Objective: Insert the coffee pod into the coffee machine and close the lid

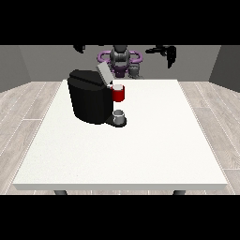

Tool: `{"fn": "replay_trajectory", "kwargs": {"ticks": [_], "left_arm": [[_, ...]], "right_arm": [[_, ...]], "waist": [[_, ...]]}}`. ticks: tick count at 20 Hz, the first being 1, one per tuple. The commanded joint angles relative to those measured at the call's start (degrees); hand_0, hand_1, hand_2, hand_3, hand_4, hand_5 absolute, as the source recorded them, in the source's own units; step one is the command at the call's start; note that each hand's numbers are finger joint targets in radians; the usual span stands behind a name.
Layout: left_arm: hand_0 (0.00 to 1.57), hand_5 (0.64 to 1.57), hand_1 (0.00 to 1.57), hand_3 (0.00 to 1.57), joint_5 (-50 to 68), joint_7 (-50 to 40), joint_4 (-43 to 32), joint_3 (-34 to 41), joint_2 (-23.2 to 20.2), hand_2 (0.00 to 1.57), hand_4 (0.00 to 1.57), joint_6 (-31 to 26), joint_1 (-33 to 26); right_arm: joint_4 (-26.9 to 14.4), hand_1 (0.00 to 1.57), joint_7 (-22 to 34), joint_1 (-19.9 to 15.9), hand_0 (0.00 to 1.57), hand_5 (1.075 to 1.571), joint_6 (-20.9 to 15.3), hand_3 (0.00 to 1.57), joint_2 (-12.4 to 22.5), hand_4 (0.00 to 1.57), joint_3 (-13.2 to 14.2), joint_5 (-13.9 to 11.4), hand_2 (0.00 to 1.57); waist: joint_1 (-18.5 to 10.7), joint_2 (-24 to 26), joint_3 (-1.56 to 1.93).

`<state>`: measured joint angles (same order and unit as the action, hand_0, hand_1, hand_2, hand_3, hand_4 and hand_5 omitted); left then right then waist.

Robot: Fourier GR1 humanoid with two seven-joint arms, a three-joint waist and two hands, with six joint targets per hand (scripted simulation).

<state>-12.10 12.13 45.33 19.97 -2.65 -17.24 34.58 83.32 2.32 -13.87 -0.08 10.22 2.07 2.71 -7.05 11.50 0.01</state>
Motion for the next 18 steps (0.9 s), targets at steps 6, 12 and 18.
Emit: {"fn": "replay_trajectory", "kwargs": {"ticks": [6,12,18], "left_arm": [[0.00,1.571,0.00,0.00,4.9,-3.1,12.7,-3.8,2.2,0.00,0.20,-1.4,-9.6],[0.00,1.571,0.00,0.00,7.4,-2.4,19.1,-5.8,1.9,0.00,0.00,-1.5,-11.9],[0.00,1.571,0.00,0.00,10.5,-8.6,28.5,-8.0,2.0,0.00,0.00,1.7,-17.6]], "right_arm": [[-3.5,0.00,2.1,-3.9,0.00,1.571,1.1,0.00,-1.8,0.00,0.0,0.4,0.00],[-10.8,0.00,-3.4,-8.1,0.00,1.571,2.6,0.00,0.9,0.00,4.7,1.4,0.00],[-15.4,0.00,-6.1,-9.7,0.00,1.571,6.2,0.00,1.2,0.00,5.0,2.2,0.00]], "waist": [[-2.0,-1.5,0.01],[-4.2,-8.8,0.02],[-1.6,-8.9,0.01]]}}
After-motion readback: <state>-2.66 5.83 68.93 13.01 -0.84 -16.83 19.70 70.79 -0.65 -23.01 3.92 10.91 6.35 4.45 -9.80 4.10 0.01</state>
